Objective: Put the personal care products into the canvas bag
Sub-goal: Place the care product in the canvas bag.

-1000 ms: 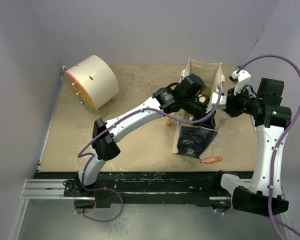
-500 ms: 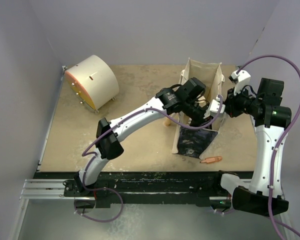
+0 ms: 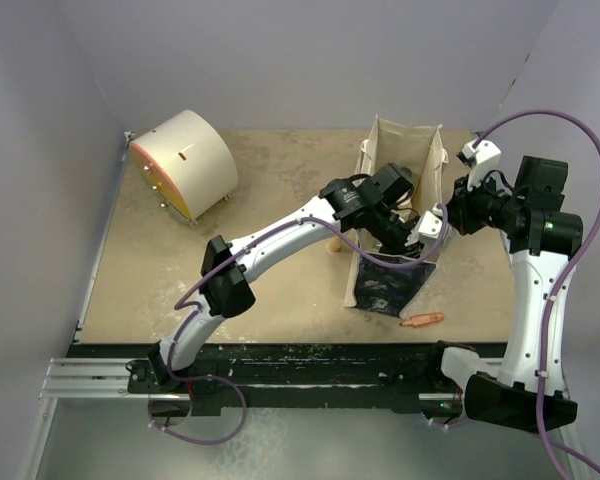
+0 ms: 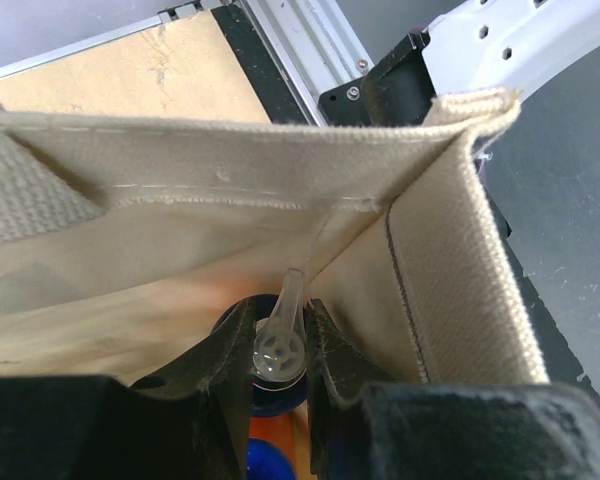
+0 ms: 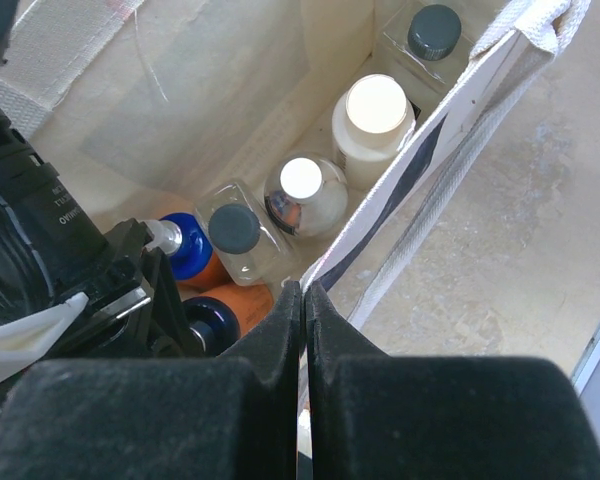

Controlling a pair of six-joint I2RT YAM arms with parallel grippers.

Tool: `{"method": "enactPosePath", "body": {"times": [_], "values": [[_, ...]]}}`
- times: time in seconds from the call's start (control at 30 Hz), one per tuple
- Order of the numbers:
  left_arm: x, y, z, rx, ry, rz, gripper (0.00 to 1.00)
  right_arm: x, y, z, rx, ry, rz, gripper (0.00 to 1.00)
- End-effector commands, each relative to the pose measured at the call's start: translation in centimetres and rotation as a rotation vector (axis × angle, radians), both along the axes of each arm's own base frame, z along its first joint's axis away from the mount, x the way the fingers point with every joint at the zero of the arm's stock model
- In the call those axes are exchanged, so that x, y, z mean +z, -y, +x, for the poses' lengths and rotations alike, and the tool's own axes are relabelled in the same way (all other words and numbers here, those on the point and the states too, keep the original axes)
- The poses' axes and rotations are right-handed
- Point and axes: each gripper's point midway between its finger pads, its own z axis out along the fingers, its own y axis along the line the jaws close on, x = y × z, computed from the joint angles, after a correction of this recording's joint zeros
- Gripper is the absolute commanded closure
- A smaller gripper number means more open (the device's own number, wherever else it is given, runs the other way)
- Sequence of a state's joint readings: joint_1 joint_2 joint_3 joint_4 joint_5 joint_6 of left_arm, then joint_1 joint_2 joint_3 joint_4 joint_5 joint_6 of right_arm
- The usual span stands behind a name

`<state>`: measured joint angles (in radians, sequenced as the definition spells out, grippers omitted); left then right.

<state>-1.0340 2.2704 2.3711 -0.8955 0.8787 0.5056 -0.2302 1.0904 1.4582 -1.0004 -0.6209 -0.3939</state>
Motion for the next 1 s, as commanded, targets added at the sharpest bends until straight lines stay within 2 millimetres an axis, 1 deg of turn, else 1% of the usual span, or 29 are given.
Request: {"method": "enactPosePath", "body": {"times": [0.0,0.27,0.47,0.77,0.87,0.97], "values": [[3.2,0.1,-2.3,-0.121,0.017,-0.103,1.0,3.4,-0.8,0.4,0.056,0.147,-0.001,1.0],[2.2,0.5,-2.6,-0.126,0.041,-0.094,1.0,3.6,-0.7,0.4,0.052,0.156,-0.008,1.0],[1.1,1.3,-2.6,-0.071,0.043,-0.063,1.0,3.8,-0.8,0.4,0.053,0.163,-0.001,1.0],[-0.3,1.5,-2.2,-0.025,0.019,-0.017,1.0,3.7,-0.8,0.2,0.053,0.166,-0.002,1.0],[-1.2,1.5,-1.9,-0.014,0.023,0.0,1.0,4.0,-0.8,0.3,0.047,0.175,-0.005,1.0],[-2.1,1.4,-1.9,-0.012,0.018,0.02,1.0,4.7,-0.7,0.4,0.036,0.191,-0.005,1.0]]}}
